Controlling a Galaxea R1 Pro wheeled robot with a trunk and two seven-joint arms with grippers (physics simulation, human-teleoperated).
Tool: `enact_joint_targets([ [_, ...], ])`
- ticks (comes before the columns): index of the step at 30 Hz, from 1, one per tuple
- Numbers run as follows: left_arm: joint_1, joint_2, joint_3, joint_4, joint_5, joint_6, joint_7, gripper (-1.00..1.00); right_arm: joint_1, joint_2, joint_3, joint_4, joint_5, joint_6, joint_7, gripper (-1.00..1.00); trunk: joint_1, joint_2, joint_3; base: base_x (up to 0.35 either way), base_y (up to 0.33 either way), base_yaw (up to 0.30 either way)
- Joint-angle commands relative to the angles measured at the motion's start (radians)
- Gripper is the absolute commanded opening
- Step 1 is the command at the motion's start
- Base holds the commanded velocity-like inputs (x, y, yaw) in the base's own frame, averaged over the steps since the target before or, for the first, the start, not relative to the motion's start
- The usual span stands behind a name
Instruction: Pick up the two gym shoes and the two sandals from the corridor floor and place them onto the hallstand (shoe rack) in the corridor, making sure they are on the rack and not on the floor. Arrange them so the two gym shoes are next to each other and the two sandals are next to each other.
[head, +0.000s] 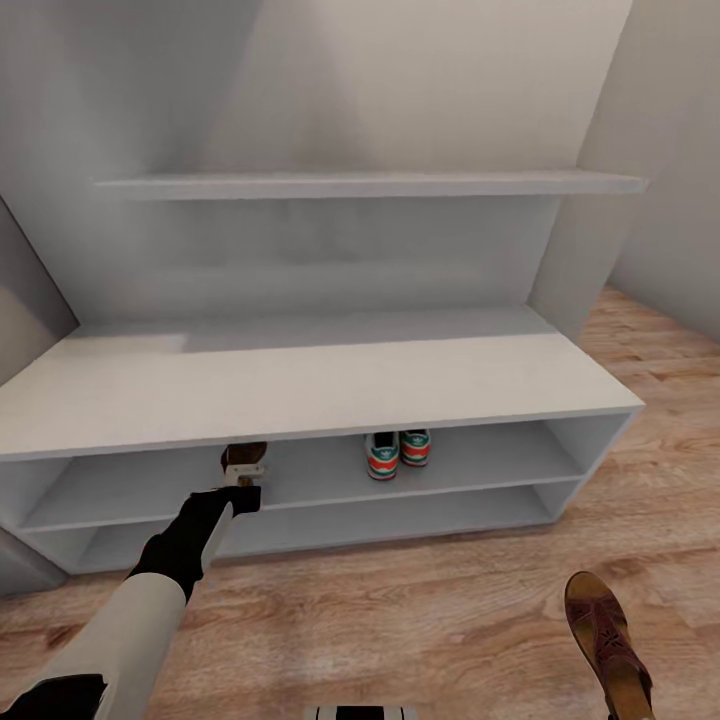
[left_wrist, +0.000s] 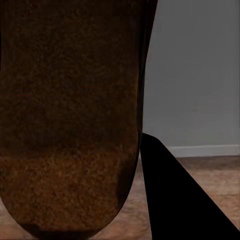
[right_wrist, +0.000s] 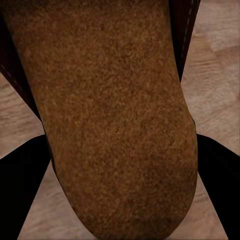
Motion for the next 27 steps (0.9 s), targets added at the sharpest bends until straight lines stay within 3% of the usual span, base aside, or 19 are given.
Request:
enact_joint_targets([
  [1, 0.000, -0.001, 0.002, -0.001, -0.009, 0.006, -0.003, -1.00, -0.001, 0.001, -0.007, 0.000, 0.006, -0.005, 0.009, -1.00, 0.000, 0.000, -0.001, 0.030, 0.014, 0.000],
  [27, 0.000, -0.001, -0.001, 0.000, -0.009, 0.006, -0.003, -1.00, -0.001, 0.001, -0.007, 0.000, 0.006, -0.005, 0.009, -1.00, 0.000, 0.000, -0.001, 0.114, 0.001, 0.000],
])
